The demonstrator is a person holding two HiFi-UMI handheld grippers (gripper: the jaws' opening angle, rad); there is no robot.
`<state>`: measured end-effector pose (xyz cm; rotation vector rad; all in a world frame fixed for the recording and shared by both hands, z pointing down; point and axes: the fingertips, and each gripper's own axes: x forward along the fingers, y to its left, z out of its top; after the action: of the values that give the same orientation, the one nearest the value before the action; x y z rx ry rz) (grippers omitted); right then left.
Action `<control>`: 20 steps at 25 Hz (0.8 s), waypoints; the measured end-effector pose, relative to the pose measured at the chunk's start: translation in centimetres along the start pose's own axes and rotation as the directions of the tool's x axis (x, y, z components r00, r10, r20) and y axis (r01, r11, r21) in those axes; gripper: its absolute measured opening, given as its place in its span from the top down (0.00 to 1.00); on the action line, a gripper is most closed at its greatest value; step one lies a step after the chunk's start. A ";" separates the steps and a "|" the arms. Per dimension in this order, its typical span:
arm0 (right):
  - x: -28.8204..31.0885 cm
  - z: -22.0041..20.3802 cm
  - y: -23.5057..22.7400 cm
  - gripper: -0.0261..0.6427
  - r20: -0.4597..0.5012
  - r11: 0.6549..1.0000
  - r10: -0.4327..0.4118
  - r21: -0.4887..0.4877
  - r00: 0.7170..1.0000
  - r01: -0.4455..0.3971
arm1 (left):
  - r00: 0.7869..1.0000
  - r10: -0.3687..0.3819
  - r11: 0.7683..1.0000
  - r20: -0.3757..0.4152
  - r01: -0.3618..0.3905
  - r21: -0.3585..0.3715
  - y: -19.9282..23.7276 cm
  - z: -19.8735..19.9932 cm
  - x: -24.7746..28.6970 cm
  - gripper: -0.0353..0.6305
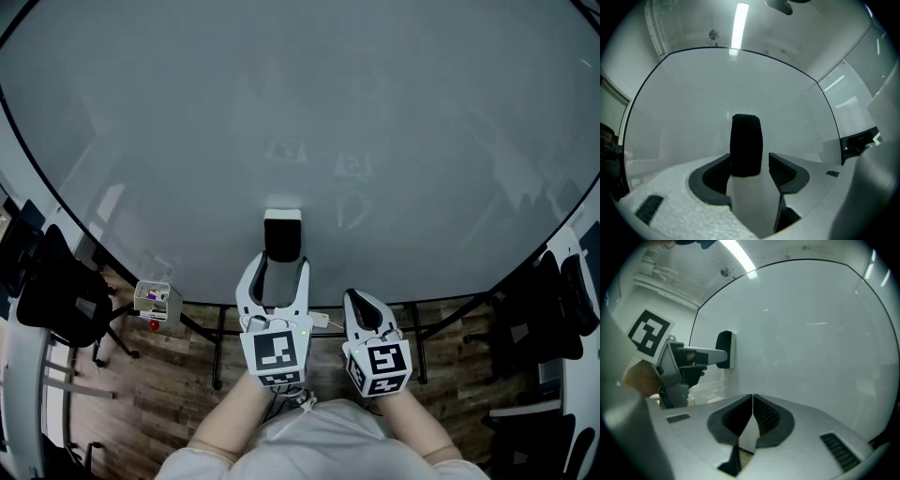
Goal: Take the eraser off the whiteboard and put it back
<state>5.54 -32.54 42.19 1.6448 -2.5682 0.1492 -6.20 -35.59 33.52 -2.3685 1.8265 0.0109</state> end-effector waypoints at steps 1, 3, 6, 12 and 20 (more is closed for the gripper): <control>-0.2 -0.1 0.1 0.92 -0.001 1.000 -0.001 0.003 1.000 0.001 | 1.000 -0.002 1.000 -0.017 0.002 0.006 -0.3 -0.8 -0.4 0.57; -0.5 -0.5 0.5 0.92 -0.008 1.000 0.000 0.010 1.000 0.000 | 0.998 -0.015 1.000 -0.062 0.016 0.015 -0.9 -2.7 -1.4 0.57; -1.1 -1.2 1.4 0.92 -0.023 1.000 0.008 0.012 1.000 -0.008 | 0.994 -0.023 1.000 -0.109 0.024 0.005 -1.5 -4.9 -3.1 0.64; -2.5 -2.7 2.7 0.92 -0.049 1.000 0.011 0.026 0.999 -0.010 | 0.981 -0.021 0.999 -0.191 0.016 -0.032 -1.9 -8.4 -6.4 0.88; -4.4 -4.3 4.2 0.92 -0.063 0.998 0.018 0.054 0.998 -0.015 | 0.952 -0.079 0.994 -0.296 0.053 -0.095 -2.8 -11.8 -9.0 0.92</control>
<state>3.62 -26.21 45.78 1.6094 -2.5527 0.2697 -6.87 -27.65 46.37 -2.6106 1.9039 -0.3006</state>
